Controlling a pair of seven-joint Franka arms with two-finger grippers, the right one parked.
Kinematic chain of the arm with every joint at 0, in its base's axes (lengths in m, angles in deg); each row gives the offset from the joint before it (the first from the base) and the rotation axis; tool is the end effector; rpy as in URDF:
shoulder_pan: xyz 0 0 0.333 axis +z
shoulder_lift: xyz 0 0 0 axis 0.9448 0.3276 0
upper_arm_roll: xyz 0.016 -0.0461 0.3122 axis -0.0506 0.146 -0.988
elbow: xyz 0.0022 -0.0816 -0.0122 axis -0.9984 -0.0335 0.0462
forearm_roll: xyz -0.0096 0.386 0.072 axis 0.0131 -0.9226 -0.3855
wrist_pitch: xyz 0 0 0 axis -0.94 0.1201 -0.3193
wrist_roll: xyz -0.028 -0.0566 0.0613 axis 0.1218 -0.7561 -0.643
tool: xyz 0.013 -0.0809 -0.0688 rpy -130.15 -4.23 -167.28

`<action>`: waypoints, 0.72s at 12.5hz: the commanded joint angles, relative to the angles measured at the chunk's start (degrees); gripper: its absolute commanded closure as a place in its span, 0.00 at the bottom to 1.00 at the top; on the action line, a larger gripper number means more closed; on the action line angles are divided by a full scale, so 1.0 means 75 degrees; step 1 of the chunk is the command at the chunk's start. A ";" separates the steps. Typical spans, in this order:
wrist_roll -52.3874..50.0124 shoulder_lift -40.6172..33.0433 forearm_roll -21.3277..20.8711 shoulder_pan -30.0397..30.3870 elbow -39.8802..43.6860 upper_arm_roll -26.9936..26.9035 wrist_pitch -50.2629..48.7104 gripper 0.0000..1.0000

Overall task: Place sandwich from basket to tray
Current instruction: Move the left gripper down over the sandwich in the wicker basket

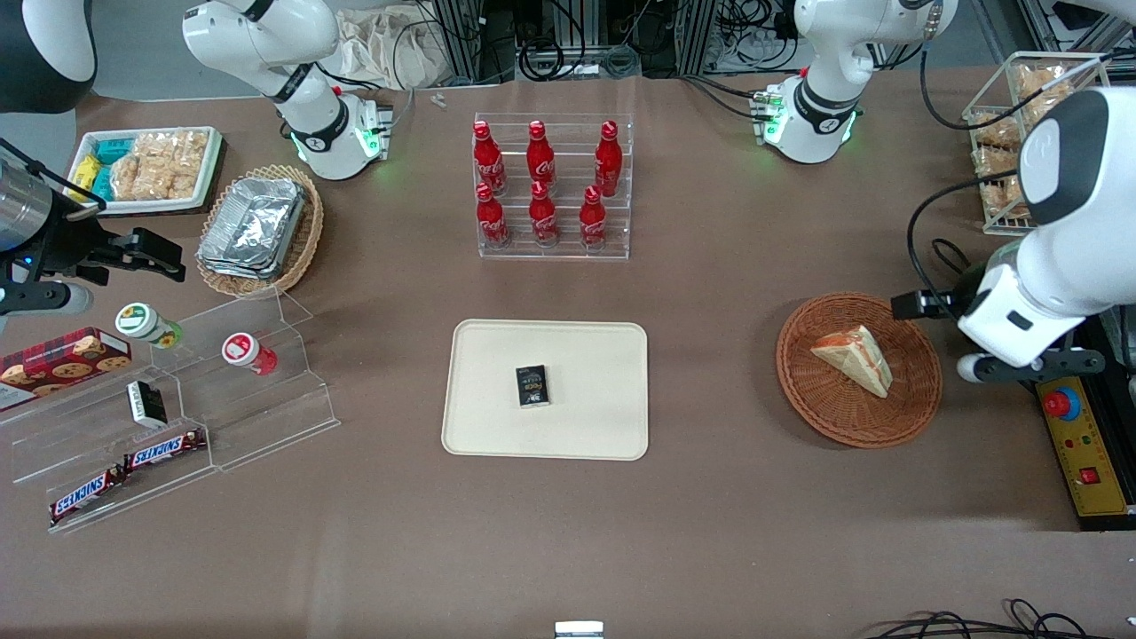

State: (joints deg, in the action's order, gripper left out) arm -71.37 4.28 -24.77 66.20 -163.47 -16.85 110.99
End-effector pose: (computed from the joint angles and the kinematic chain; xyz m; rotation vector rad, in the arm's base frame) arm 0.6139 -0.0525 0.5117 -3.0811 -0.1651 0.2233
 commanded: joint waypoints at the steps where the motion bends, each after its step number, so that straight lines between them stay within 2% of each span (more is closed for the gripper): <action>1: -0.1127 -0.0314 0.0103 0.0119 -0.1336 -0.0049 0.1333 0.00; 6: -0.3976 -0.0292 -0.0014 0.0190 -0.3470 -0.0049 0.4051 0.00; 9: -0.4473 -0.0221 -0.0026 0.0190 -0.4771 -0.0073 0.5659 0.00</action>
State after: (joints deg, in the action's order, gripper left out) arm -102.66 4.30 -24.78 67.52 -193.12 -17.31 148.19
